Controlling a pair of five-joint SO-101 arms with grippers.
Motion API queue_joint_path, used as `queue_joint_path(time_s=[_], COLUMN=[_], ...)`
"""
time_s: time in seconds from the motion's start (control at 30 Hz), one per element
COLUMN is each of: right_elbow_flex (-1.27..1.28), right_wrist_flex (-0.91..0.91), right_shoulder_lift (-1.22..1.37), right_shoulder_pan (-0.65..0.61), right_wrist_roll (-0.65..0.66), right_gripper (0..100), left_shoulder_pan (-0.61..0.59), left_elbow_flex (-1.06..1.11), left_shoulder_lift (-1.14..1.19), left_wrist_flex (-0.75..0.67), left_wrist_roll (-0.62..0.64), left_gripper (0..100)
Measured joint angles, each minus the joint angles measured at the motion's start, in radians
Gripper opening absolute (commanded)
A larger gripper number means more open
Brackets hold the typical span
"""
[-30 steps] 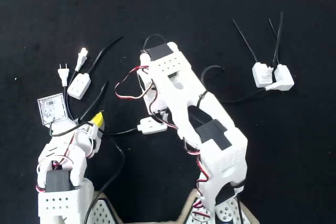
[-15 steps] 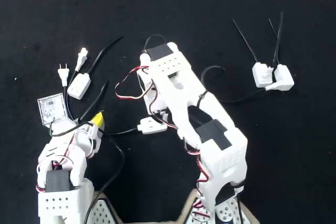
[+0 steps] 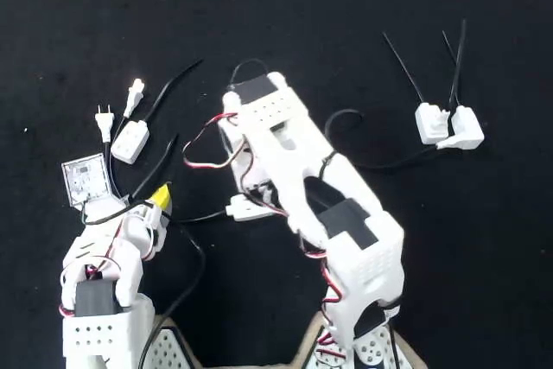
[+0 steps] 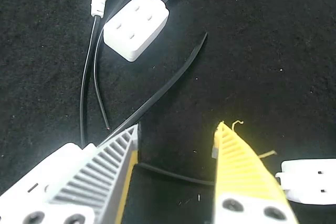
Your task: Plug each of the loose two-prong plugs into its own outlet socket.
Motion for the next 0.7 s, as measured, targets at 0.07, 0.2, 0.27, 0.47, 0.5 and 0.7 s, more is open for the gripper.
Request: queue_joint_path(time_s=[0.07, 0.2, 0.27, 0.47, 0.5, 0.7], right_elbow_flex=[0.000, 0.000, 0.000, 0.003, 0.003, 0.003], right_wrist_flex=[0.000, 0.000, 0.000, 0.000, 0.000, 0.000], right_shoulder_lift=[0.000, 0.000, 0.000, 0.000, 0.000, 0.000], right_shoulder_pan=[-0.018, -0.029, -0.029, 0.035, 0.037, 0.035], right_wrist_roll=[0.000, -0.020, -0.025, -0.028, -0.028, -0.028], right_gripper=[1.1, 1.1, 1.1, 1.1, 1.1, 1.1], left_shoulder_pan=[0.000, 0.000, 0.000, 0.000, 0.000, 0.000], left_elbow_flex=[0.000, 0.000, 0.000, 0.000, 0.000, 0.000], left_shoulder_lift=[0.000, 0.000, 0.000, 0.000, 0.000, 0.000], left_wrist_flex=[0.000, 0.000, 0.000, 0.000, 0.000, 0.000], left_wrist_roll=[0.000, 0.000, 0.000, 0.000, 0.000, 0.000], left_gripper=[23, 23, 23, 23, 23, 23])
